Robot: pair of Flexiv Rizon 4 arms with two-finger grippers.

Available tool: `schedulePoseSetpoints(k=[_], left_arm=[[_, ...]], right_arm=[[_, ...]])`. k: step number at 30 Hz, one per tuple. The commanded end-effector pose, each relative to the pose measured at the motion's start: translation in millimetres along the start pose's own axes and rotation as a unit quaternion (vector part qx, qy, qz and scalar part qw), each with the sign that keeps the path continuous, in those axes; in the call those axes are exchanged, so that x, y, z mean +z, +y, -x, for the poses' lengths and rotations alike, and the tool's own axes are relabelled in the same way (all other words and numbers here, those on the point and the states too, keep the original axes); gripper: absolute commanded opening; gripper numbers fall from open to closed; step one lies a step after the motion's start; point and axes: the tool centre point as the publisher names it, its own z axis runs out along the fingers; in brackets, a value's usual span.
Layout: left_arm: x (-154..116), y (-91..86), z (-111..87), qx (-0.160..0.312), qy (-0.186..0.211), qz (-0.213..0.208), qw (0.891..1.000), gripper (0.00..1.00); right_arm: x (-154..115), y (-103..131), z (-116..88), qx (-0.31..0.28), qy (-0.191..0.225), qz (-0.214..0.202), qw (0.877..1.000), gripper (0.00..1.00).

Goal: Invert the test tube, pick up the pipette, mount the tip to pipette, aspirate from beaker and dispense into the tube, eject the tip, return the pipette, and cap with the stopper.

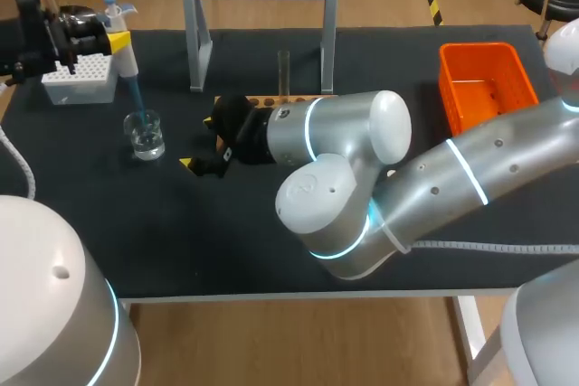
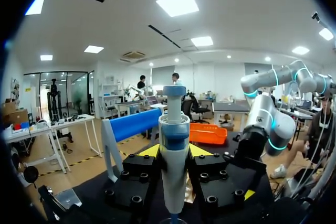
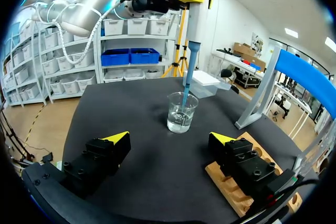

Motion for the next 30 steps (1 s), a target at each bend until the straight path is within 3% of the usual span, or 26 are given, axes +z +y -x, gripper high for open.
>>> schedulePoseSetpoints(k=[1,30], left_arm=[[1.0,3.2,1.6,0.000,0.002,-0.001,1.000,0.00],[1.3,15.8,4.4,-0.011,0.001,0.007,1.000,0.00]], right_arm=[[-0.6,0.5,-0.6,0.000,-0.001,-0.002,1.000,1.00],[-0.6,0.5,-0.6,0.000,-0.001,-0.002,1.000,1.00]])
